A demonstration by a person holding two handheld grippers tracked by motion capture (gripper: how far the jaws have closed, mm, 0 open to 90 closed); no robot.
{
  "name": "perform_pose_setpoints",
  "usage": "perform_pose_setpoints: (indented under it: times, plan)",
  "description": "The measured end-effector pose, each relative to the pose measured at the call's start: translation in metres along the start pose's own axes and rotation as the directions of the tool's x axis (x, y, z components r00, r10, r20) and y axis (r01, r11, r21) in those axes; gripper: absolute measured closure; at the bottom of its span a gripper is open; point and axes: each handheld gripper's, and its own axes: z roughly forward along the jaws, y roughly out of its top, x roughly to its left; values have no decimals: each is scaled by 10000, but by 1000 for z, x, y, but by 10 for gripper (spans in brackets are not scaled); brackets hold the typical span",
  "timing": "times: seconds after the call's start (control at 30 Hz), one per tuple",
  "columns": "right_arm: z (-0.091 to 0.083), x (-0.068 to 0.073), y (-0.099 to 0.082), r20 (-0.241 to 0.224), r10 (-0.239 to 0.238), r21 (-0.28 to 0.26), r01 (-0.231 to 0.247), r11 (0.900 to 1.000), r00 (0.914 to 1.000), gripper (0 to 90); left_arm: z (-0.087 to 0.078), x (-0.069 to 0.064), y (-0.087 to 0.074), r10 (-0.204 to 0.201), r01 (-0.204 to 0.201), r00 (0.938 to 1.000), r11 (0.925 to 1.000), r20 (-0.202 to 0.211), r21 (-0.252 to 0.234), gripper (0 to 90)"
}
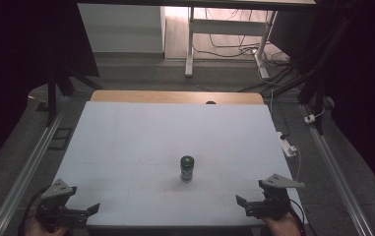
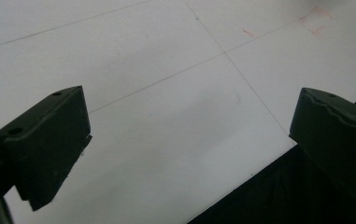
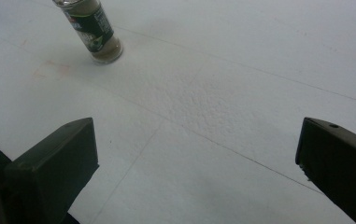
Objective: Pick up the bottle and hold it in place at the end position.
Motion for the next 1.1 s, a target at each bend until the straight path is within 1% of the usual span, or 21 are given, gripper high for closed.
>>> perform_pose_setpoints:
  times: [0.1, 0.23, 0.4, 0.57, 0.77, 1.0, 1.1]
  plan:
    - [1, 1, 0, -35, -164, 51, 165, 9999, 9999, 0, -1, 0, -1, -1, 1, 10000, 10000, 5, -48, 0]
    - [1, 1, 0, -111, -204, 92, 205, 9997, 9997, 0, -2, -2, -1, 148, -148, 9999, 9999, -39, -39, 0]
    - [1, 0, 0, -185, -103, 68, 105, 9999, 9998, 0, -2, -3, -1, 242, -243, 9997, 9997, -83, -57, 0]
    - [1, -1, 1, -236, -21, 114, 24, 9999, 9997, 0, -2, -3, -1, 237, -237, 9997, 9997, -68, -76, 0]
    - [1, -1, 1, -310, -84, 96, 87, 9999, 9995, 0, -3, -3, -1, 219, -220, 9997, 9997, -100, -110, 0]
    - [0, 3, 4, -323, -377, 68, 380, 9993, 9988, 0, -3, -3, -2, 221, -222, 9997, 9996, -63, -146, 0]
    - [2, 4, 6, -427, -502, 40, 504, 9987, 9978, 0, -3, -2, -2, 253, -254, 9997, 9996, -35, -149, 0]
